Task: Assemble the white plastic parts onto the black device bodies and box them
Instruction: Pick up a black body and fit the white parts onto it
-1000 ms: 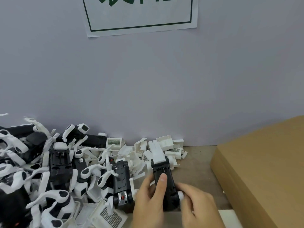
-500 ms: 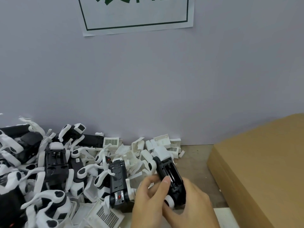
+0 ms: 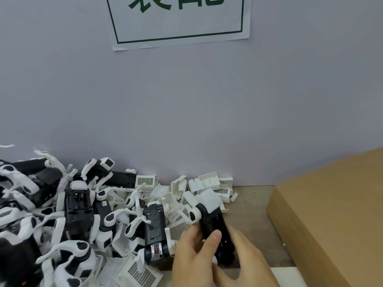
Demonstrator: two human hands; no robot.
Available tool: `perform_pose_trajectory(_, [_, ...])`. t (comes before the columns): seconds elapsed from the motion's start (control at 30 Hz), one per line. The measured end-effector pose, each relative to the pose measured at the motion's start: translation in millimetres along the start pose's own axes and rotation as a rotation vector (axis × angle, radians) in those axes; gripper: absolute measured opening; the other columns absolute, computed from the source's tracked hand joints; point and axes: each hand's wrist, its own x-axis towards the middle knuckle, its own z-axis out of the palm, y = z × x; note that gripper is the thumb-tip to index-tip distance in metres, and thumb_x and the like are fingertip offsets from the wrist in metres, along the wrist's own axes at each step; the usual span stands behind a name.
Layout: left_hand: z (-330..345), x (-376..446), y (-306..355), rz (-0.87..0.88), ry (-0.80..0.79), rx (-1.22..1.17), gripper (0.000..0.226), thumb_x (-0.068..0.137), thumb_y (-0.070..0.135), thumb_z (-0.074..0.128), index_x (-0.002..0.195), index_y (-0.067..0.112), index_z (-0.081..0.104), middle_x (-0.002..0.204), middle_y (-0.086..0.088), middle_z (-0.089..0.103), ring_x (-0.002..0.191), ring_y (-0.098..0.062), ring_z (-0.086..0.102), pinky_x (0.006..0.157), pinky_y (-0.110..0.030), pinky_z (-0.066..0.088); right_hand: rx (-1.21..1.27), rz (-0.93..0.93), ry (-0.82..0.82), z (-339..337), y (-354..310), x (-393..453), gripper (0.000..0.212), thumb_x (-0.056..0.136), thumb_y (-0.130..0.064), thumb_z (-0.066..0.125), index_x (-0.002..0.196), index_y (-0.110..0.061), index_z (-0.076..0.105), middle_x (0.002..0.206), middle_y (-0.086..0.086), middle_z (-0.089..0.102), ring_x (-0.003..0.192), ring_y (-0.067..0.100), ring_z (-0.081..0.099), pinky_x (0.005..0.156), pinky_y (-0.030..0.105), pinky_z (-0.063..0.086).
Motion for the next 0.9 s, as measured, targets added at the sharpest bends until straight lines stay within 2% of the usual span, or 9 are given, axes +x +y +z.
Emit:
perform_pose_trajectory(0.07, [0, 0, -2, 0.020, -0.004, 0.097, 0.037, 0.090, -0.009, 0.064, 0.101, 0.025, 0.072, 0.090, 0.007, 0.079, 0.087, -0.006, 0.074, 0.070, -0.013, 0.052, 0.128, 0.018, -0.111, -12, 4, 5, 0.062, 0.075, -0.036, 0.062, 0.132, -0.052, 0.047, 0.111, -0.044, 0.056, 0.110, -0.026, 0.047, 0.095, 0.006, 0.038])
perform_pose_trajectory(0.13, [0, -1, -5, 0.066, -0.020, 0.243, 0.045, 0.090, -0.008, 0.062, 0.101, 0.035, 0.072, 0.087, 0.009, 0.079, 0.088, -0.009, 0.073, 0.077, -0.020, 0.054, 0.290, 0.054, -0.218, -25, 6, 10, 0.073, 0.080, -0.017, 0.069, 0.143, -0.043, 0.042, 0.118, -0.041, 0.059, 0.116, -0.019, 0.051, 0.103, 0.017, 0.040])
perform_pose_trajectory(0.2, [2, -5, -5, 0.133, -0.057, 0.376, 0.047, 0.087, 0.002, 0.060, 0.099, 0.046, 0.072, 0.083, 0.010, 0.077, 0.082, -0.008, 0.071, 0.072, -0.019, 0.053, 0.424, 0.055, -0.161, -30, 4, 9, 0.069, 0.077, -0.018, 0.074, 0.137, -0.041, 0.048, 0.118, -0.032, 0.065, 0.114, -0.006, 0.060, 0.099, 0.032, 0.048])
perform_pose_trajectory(0.33, [7, -11, 4, 0.232, -0.129, 0.522, 0.077, 0.083, 0.001, 0.057, 0.099, 0.077, 0.055, 0.090, 0.037, 0.069, 0.090, 0.013, 0.064, 0.068, -0.003, 0.045, 0.591, 0.176, -0.001, -23, 5, 10, 0.059, 0.076, -0.005, 0.083, 0.120, -0.037, 0.060, 0.102, -0.010, 0.076, 0.095, 0.004, 0.071, 0.080, 0.030, 0.059])
perform_pose_trajectory(0.47, [7, -10, 1, 0.277, -0.177, 0.550, 0.076, 0.082, -0.006, 0.053, 0.109, 0.064, 0.065, 0.097, 0.036, 0.071, 0.093, 0.015, 0.065, 0.071, -0.002, 0.045, 0.618, 0.239, 0.054, -25, 3, 13, 0.057, 0.071, -0.010, 0.086, 0.119, -0.031, 0.064, 0.096, -0.009, 0.075, 0.086, -0.001, 0.070, 0.084, 0.051, 0.060])
perform_pose_trajectory(0.57, [4, -9, -3, 0.315, -0.174, 0.608, 0.072, 0.077, -0.003, 0.052, 0.115, 0.057, 0.063, 0.096, 0.035, 0.071, 0.094, 0.013, 0.065, 0.073, -0.004, 0.046, 0.617, 0.254, 0.081, -24, 1, 16, 0.054, 0.067, -0.017, 0.090, 0.114, -0.030, 0.066, 0.087, -0.011, 0.075, 0.078, 0.000, 0.071, 0.071, 0.046, 0.063])
perform_pose_trajectory(0.67, [1, -7, -6, 0.367, -0.146, 0.688, 0.069, 0.076, -0.001, 0.054, 0.116, 0.056, 0.059, 0.094, 0.036, 0.069, 0.094, 0.010, 0.064, 0.078, -0.010, 0.049, 0.613, 0.273, 0.101, -26, 1, 18, 0.044, 0.064, -0.024, 0.091, 0.103, -0.027, 0.072, 0.078, -0.013, 0.075, 0.066, 0.015, 0.073, 0.057, 0.044, 0.062])
perform_pose_trajectory(0.77, [0, -7, -9, 0.382, -0.146, 0.682, 0.064, 0.077, 0.003, 0.049, 0.121, 0.047, 0.062, 0.105, 0.022, 0.073, 0.103, -0.001, 0.066, 0.088, -0.027, 0.055, 0.606, 0.256, 0.107, -30, -2, 16, 0.056, 0.046, -0.044, 0.093, 0.096, -0.026, 0.076, 0.079, -0.008, 0.076, 0.073, 0.024, 0.074, 0.062, 0.047, 0.063])
perform_pose_trajectory(0.9, [1, -8, -13, 0.393, -0.124, 0.658, 0.059, 0.078, 0.003, 0.049, 0.120, 0.041, 0.062, 0.104, 0.018, 0.073, 0.101, -0.006, 0.068, 0.084, -0.033, 0.058, 0.587, 0.194, 0.104, -35, -3, 16, 0.070, 0.035, -0.060, 0.085, 0.096, -0.028, 0.076, 0.079, -0.006, 0.076, 0.076, 0.022, 0.075, 0.067, 0.045, 0.063])
